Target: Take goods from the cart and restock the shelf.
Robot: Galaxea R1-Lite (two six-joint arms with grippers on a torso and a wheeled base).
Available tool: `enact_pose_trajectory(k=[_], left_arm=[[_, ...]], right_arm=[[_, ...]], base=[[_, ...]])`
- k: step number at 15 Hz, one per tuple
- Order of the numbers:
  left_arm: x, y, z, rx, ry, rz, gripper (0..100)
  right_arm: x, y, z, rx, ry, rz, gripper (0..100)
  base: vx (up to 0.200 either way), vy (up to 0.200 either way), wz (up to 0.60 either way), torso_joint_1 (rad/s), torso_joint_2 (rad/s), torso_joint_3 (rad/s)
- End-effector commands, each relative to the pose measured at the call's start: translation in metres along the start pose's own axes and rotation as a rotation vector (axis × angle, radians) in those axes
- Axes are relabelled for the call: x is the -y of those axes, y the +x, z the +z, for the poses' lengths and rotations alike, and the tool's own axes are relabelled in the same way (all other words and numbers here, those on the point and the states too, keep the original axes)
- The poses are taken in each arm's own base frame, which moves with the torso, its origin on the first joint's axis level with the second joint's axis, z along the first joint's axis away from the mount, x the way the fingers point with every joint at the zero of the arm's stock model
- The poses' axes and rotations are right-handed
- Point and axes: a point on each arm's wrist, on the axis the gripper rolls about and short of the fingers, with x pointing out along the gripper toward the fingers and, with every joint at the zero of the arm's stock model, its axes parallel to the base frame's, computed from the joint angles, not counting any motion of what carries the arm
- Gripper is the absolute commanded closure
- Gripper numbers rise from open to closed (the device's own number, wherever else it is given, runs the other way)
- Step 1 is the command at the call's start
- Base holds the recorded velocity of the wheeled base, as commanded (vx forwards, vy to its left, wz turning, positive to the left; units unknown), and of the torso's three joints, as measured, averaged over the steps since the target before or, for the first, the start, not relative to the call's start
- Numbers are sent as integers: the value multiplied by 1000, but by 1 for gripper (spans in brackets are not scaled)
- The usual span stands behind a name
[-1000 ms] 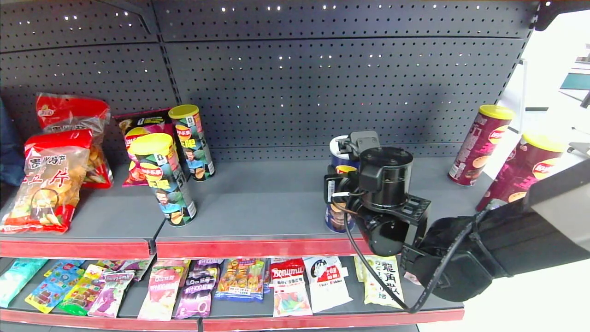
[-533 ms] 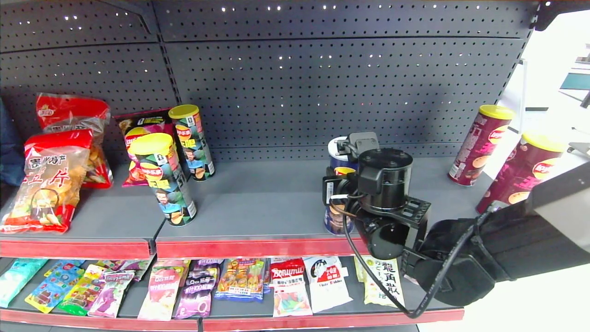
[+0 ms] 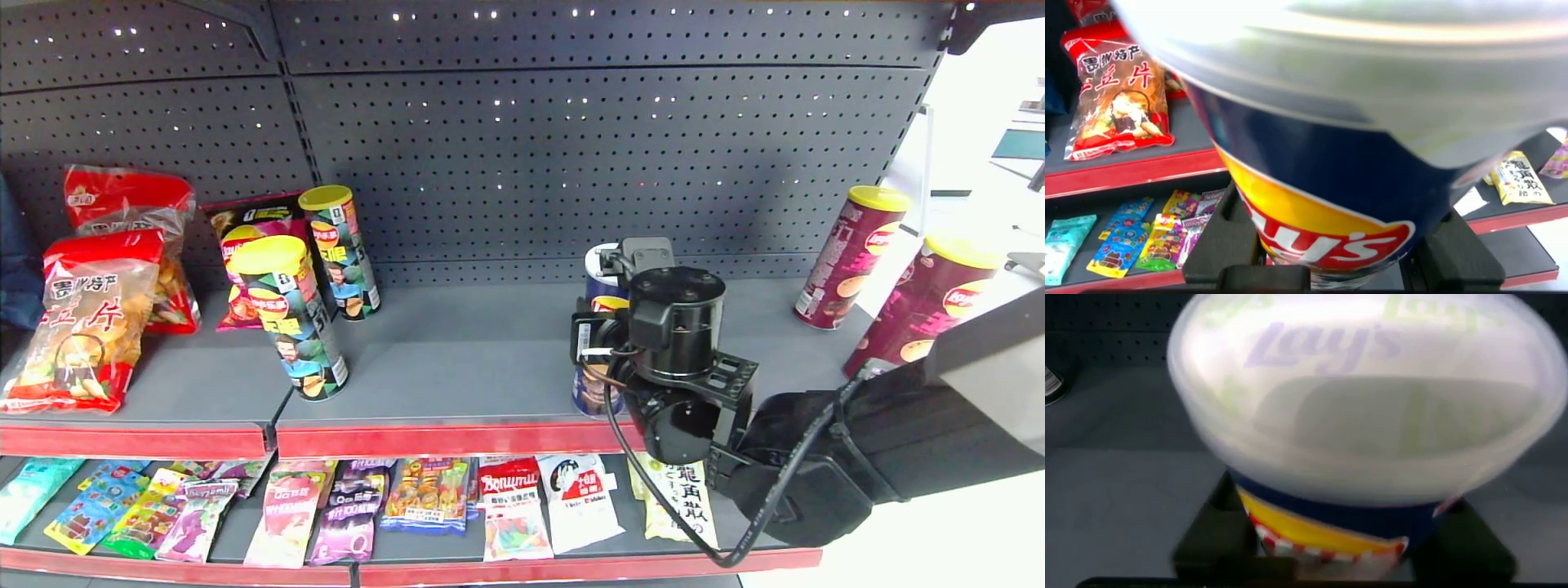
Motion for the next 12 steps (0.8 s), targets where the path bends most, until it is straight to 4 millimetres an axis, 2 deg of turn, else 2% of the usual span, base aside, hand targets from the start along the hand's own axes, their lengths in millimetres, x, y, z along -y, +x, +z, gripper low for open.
enact_pose_trajectory(k=[1,5,8,12], left_arm=[[0,0,-1,-1,0,0,100],[0,0,0,-2,0,0,100],[0,1,0,-4,-1,-1,100],[0,1,-1,-10,-1,-2,100]], right_arm=[[-3,-1,-2,-2,2,4,0],[-4,-3,-1,0,17,8,0],[2,-22,17,31,45,24,0],[21,-56,19,19,31,60,0]], base=[[0,0,0,0,0,0],[0,0,0,0,0,0],[0,0,0,0,0,0],[0,0,0,0,0,0]])
